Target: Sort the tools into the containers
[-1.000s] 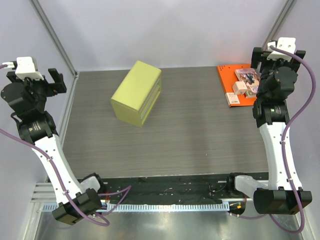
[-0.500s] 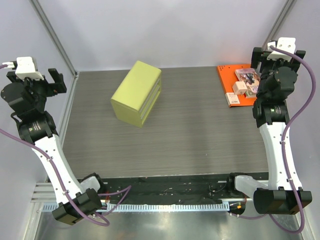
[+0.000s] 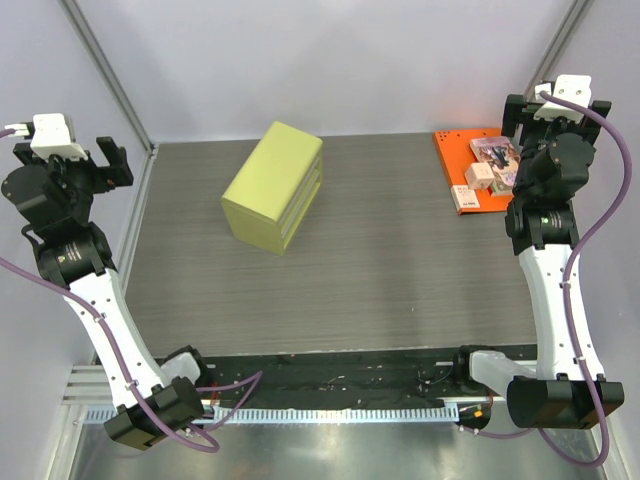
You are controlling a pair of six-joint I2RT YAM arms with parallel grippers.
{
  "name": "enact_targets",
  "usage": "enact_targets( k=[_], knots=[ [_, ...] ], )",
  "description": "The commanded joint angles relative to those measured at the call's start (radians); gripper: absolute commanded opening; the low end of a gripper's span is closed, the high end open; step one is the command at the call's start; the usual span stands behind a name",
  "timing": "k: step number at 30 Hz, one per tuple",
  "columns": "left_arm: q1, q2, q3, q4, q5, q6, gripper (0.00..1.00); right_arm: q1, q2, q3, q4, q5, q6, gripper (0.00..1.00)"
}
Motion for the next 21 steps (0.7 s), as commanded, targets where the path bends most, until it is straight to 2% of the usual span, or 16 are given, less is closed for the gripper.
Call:
enact_targets(
  k=[1,7,14,18,21],
  knots=[
    [-0.014,0.037,-0.057,0.073,0.139,-0.154,1.00,0.000,0.002,0.035,-0.043,-0.122,0.178,1.00],
    [-0.016,0.035,-0.066,0.076,0.142,-0.164,1.00,0.000,0.005,0.039,-0.046,-0.117,0.182,1.00],
    [-0.048,0.028,-0.114,0.074,0.128,-0.132,1.00,0.000,-0.002,0.000,-0.134,-0.316,0.227,0.99],
    [-0.118,0.032,-0.152,0.048,0.093,-0.086,1.00,0.010,0.005,-0.055,-0.138,-0.401,0.222,1.00],
    [-0.169,0.037,-0.173,0.030,0.044,-0.049,1.00,0.025,0.010,-0.070,-0.142,-0.397,0.209,1.00]
  ],
)
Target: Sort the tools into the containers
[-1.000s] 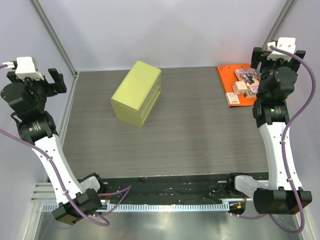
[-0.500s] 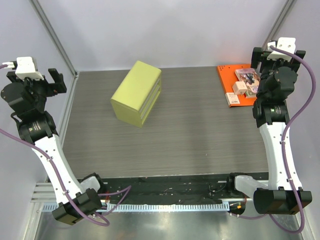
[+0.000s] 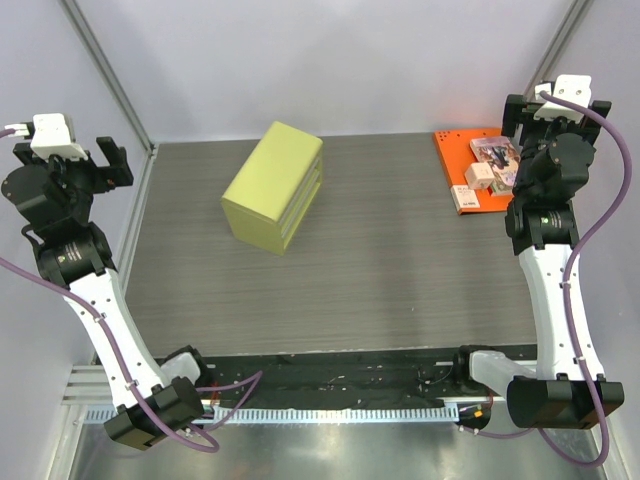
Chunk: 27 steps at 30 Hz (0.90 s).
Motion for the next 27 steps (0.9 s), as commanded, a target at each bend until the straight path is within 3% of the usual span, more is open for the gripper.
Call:
enact_targets(
  k=[1,11,27],
  knots=[
    [-0.171,0.040,-0.172,0.030,0.033,-0.049,1.00,0.026,0.010,-0.067,-0.140,-0.380,0.210,1.00],
    [-0.172,0.017,0.053,0.014,-0.085,-0.078,1.00,0.028,0.013,0.058,-0.108,-0.108,0.173,0.99],
    [-0.172,0.045,0.126,-0.010,-0.087,-0.123,1.00,0.028,0.004,0.034,-0.044,-0.082,0.176,1.00]
  ],
)
